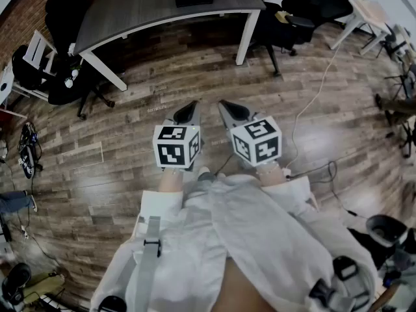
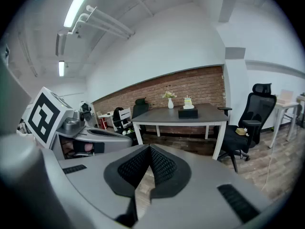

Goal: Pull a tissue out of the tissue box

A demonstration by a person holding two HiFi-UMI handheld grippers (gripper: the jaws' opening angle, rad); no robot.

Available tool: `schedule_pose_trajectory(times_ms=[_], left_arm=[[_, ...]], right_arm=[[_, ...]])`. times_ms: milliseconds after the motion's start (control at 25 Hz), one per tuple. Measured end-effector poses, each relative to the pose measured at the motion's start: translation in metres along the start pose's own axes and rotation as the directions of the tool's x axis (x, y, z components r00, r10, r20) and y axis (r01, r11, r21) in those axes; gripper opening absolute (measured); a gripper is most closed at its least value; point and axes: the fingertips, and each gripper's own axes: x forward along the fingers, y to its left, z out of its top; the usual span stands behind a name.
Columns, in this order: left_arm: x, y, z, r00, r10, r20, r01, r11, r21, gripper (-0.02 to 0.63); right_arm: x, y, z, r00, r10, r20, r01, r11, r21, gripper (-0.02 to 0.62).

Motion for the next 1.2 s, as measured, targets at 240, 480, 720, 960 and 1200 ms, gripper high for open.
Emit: schedule_pose_trajectory(times_ms=[240, 480, 720, 960, 1200], left_arm=[[0.01, 0.013, 0.003, 1.0, -0.004, -0.008, 0.004, 1.0, -0.006, 0.005], [0.016, 0.01, 0.003, 0.999, -0.028, -0.023, 0.028, 1.0, -0.002, 0.005], [0.017, 0.014, 0.0, 0.999, -0.031, -0.04, 0.031, 1.0, 0.003, 0.005], [0.001, 0.021, 0.017, 0.992, -0.099, 0.08, 0.099, 0.995, -0.002, 0.005], [-0.012, 0.043, 0.013, 0.988, -0.083, 0.128, 0.084, 0.996, -0.004, 0.005]], right_arm=[[0.014, -0.001, 0.005, 1.0, -0.005, -0.003, 0.005, 1.0, -0.01, 0.002], [0.016, -0.005, 0.003, 1.0, -0.015, -0.02, 0.015, 1.0, 0.003, 0.002], [0.022, 0.0, 0.002, 1.0, 0.002, -0.018, -0.002, 1.0, 0.005, 0.002], [0.024, 0.007, 0.016, 0.997, 0.005, 0.079, -0.008, 0.999, 0.042, 0.002], [0.029, 0.011, 0.01, 0.994, -0.08, 0.078, 0.081, 0.997, -0.006, 0.005]])
